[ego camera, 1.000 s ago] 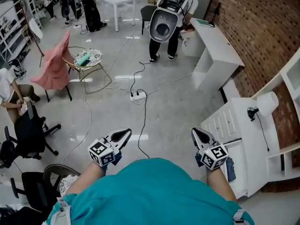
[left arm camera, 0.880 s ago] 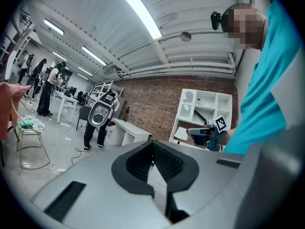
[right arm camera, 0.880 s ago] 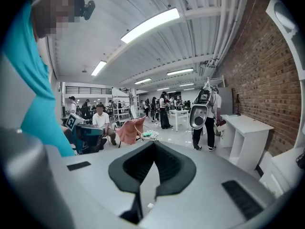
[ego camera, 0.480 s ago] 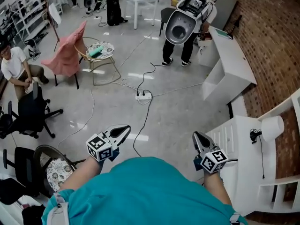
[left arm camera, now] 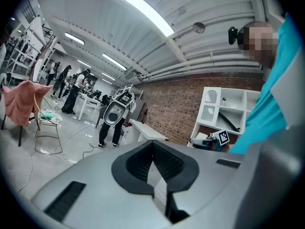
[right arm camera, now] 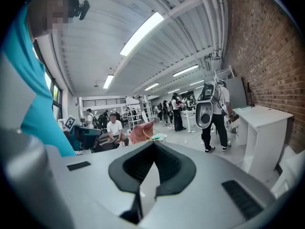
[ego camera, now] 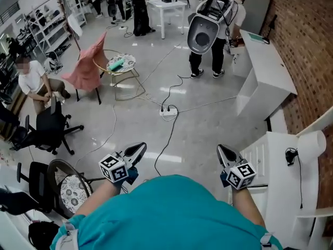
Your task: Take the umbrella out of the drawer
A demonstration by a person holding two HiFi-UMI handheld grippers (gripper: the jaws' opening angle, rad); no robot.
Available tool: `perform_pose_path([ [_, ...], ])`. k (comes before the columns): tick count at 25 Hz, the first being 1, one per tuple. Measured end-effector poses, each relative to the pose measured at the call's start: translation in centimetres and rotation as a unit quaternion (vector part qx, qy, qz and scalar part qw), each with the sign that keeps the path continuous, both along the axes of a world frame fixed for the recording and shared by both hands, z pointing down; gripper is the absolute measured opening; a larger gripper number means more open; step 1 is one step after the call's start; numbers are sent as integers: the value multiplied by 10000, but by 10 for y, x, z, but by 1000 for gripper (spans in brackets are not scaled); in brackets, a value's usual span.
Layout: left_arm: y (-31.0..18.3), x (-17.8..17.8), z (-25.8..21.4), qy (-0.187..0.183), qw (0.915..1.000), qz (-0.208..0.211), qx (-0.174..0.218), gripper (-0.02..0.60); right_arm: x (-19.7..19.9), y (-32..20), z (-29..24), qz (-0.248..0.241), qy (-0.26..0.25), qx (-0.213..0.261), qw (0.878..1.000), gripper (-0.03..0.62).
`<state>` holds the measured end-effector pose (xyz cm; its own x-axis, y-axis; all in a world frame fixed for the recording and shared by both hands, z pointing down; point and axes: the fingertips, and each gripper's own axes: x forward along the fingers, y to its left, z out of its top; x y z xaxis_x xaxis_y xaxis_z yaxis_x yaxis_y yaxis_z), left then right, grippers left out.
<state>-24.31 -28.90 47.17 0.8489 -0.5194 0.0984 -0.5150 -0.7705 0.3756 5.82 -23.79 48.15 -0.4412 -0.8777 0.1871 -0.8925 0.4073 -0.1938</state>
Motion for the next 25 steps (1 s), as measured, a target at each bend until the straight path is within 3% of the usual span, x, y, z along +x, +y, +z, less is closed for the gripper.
perform_pose_path([
  [7,-24,2,-1,-210,9988,384,231,12,-14,-4,3,250,-99,68,9996,21],
  [17,-42,86,-12,-371,9850,1630,417,14,18,29,11,1088,-81,7,9940,21],
  [21,-29,145,-10,-441,9703,2342,411,14,41,61,21,1492,-56,-148,9887,23],
  [25,-2,214,2,-575,9443,3215,407,14,73,105,36,2052,-192,-246,9782,23],
])
